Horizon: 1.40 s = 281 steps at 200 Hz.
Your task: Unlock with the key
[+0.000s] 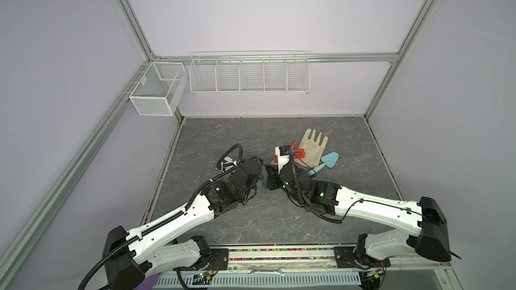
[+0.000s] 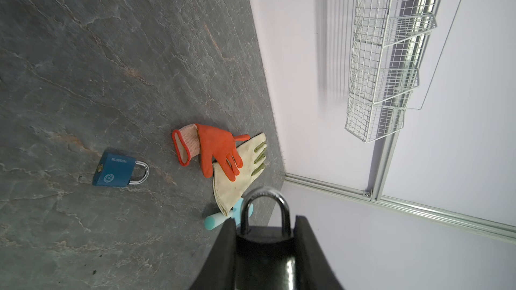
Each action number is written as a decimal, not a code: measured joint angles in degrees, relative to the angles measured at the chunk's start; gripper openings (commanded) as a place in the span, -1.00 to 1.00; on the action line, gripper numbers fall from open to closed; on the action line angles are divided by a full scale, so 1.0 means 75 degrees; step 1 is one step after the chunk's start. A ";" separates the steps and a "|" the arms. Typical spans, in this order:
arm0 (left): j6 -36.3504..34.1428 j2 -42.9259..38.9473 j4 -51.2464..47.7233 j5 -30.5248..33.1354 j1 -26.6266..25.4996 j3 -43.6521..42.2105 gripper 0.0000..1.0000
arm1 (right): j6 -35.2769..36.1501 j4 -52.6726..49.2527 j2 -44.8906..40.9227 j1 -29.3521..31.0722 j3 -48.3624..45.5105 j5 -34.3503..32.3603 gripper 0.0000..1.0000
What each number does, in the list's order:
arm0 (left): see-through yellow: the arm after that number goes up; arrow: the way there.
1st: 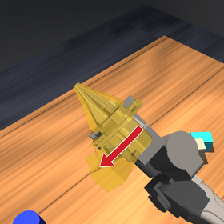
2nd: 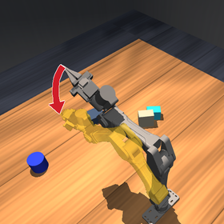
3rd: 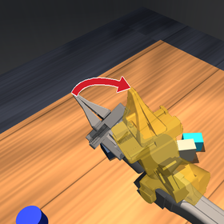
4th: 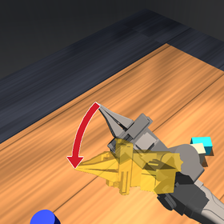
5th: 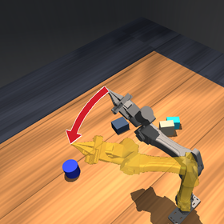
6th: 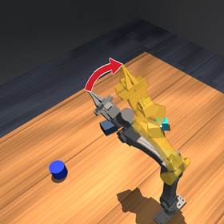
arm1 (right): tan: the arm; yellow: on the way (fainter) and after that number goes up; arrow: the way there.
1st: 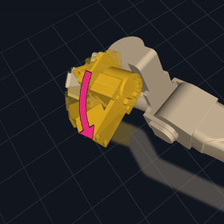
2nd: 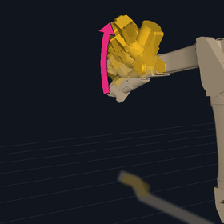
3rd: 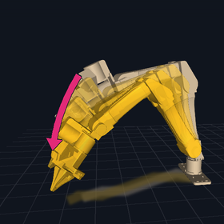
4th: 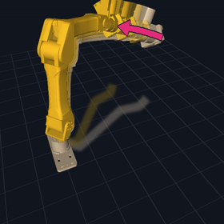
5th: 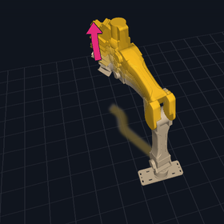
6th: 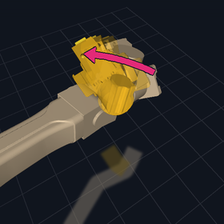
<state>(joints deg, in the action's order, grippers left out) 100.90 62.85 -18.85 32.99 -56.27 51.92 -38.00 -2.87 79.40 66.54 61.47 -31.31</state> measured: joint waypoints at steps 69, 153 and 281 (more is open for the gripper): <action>0.0114 0.0009 0.0061 0.0082 -0.0055 0.0000 -1.00 | 0.0289 0.0312 0.0003 0.0122 -0.0122 -0.0341 -0.88; 0.0175 -0.0009 0.0012 0.0370 -0.0087 0.0000 -1.00 | 0.0093 0.0449 0.0064 0.0015 -0.0102 -0.0029 -0.87; 0.0399 -0.0122 -0.0020 0.0793 -0.0085 -0.0178 -1.00 | 0.0117 0.0874 0.0341 -0.0073 -0.0067 0.0391 -0.87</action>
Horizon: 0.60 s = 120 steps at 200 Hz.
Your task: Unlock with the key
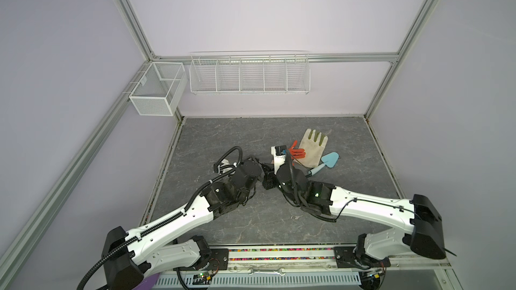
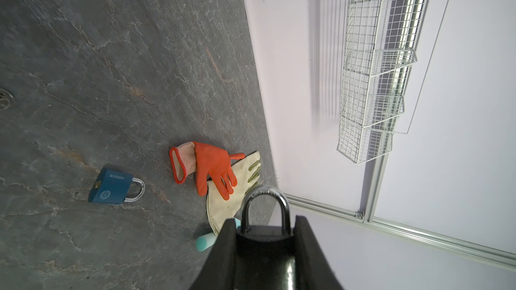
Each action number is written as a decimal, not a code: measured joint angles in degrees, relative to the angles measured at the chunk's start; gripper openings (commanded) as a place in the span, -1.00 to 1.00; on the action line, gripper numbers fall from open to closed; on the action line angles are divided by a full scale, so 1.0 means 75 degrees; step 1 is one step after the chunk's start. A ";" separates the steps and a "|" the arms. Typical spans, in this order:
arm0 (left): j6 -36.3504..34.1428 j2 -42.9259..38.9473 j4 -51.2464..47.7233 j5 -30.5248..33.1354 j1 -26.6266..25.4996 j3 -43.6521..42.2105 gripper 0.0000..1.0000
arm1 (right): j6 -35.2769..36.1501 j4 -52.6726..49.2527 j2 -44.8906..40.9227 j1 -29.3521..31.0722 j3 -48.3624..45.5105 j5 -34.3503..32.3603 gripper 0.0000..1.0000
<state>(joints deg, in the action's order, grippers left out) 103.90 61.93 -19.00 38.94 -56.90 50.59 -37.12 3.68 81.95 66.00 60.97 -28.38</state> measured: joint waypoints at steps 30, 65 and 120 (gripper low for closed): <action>0.0000 -0.0052 0.0061 -0.0125 0.0000 -0.0140 -1.00 | -0.0166 -0.0248 -0.0012 0.0026 0.0012 -0.0082 -0.88; 0.0000 -0.0058 0.0117 -0.0280 -0.0009 -0.0149 -1.00 | -0.0157 -0.0504 -0.0012 0.0172 0.0108 -0.0577 -0.87; 0.0000 -0.0058 0.0213 -0.0364 -0.0009 -0.0149 -1.00 | 0.0041 -0.0452 -0.0012 0.0239 0.0105 -0.0874 -0.88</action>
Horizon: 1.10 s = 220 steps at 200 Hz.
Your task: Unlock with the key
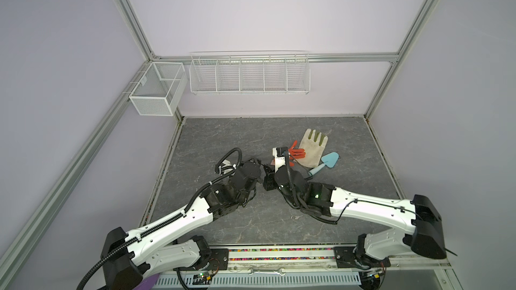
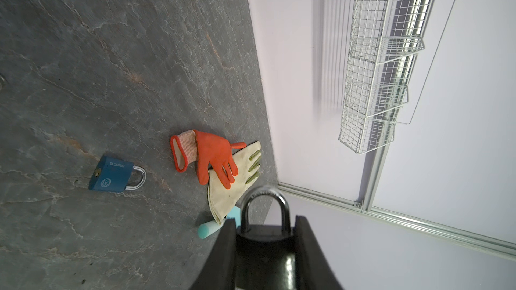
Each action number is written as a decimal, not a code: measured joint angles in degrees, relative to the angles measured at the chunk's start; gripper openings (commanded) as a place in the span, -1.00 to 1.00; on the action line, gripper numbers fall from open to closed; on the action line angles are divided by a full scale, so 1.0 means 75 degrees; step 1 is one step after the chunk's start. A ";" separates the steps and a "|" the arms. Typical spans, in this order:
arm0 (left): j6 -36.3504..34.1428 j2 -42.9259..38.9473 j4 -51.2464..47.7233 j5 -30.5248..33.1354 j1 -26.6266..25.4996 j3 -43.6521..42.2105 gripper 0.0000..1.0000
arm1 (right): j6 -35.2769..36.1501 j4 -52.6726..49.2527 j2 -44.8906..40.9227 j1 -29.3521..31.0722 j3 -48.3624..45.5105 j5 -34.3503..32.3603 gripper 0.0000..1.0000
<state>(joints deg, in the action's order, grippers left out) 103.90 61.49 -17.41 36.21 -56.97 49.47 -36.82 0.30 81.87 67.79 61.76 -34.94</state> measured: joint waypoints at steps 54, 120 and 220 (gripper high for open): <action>-0.0076 0.0000 -0.0017 0.0114 0.0000 0.0003 -1.00 | 0.0108 0.0119 0.0000 -0.0079 -0.0035 0.0385 -0.88; -0.0149 -0.0003 0.0061 0.0149 -0.0064 0.0003 -1.00 | -0.0376 -0.0085 -0.0187 -0.0210 -0.0035 0.0691 -0.88; -0.0087 -0.0152 -0.0143 0.0431 -0.0213 0.0032 -1.00 | 0.0443 0.0647 -0.0312 -0.0096 -0.0431 0.0653 -0.88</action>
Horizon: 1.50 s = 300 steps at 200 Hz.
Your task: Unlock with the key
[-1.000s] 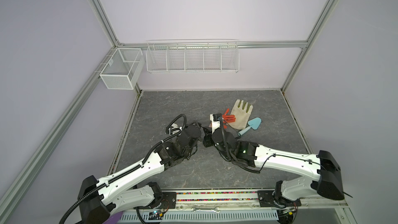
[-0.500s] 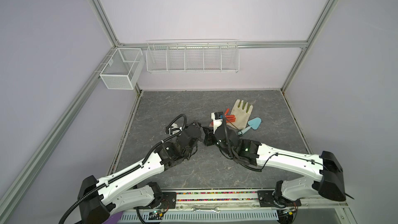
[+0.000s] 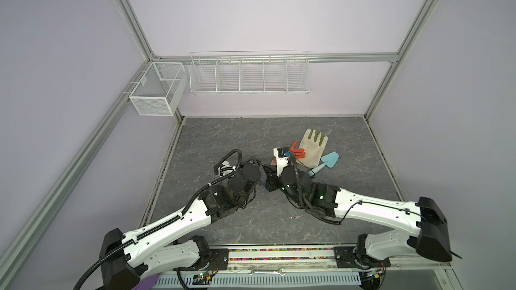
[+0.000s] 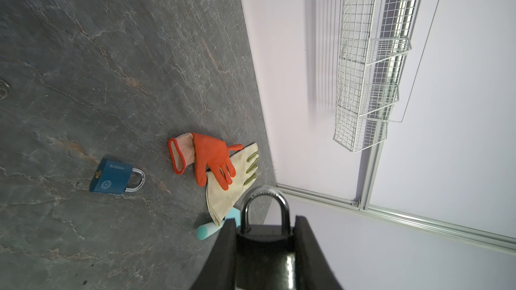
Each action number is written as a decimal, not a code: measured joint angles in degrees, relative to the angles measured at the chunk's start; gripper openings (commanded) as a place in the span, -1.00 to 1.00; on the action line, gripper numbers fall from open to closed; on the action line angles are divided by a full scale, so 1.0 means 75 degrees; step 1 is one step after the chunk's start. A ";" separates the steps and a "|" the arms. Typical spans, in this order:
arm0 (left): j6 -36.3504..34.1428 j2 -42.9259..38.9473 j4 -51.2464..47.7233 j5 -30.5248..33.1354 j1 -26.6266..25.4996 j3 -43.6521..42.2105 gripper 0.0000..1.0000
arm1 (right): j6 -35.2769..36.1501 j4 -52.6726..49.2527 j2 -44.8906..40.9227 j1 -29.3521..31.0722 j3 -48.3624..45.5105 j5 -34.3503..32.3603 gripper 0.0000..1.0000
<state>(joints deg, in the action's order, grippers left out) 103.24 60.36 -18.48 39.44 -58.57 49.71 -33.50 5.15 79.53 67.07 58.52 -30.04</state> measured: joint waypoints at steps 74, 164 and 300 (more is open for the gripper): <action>0.0102 0.0300 -0.0385 0.0309 0.0058 0.0396 -1.00 | 0.0361 0.0816 0.0280 0.0058 -0.0119 -0.0271 -0.87; 0.0178 0.0227 -0.0338 0.0204 0.0055 0.0542 -1.00 | 0.0111 0.1489 0.0079 0.0166 -0.0460 -0.0388 -0.87; -0.0050 0.0152 -0.0428 0.0157 -0.0087 0.0676 -1.00 | 0.0012 0.0743 0.0184 -0.0023 0.0140 0.0140 -0.88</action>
<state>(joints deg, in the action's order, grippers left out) 102.87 61.49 -21.69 40.62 -59.22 54.78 -33.41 10.72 80.90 66.89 59.57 -28.99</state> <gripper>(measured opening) 0.269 0.065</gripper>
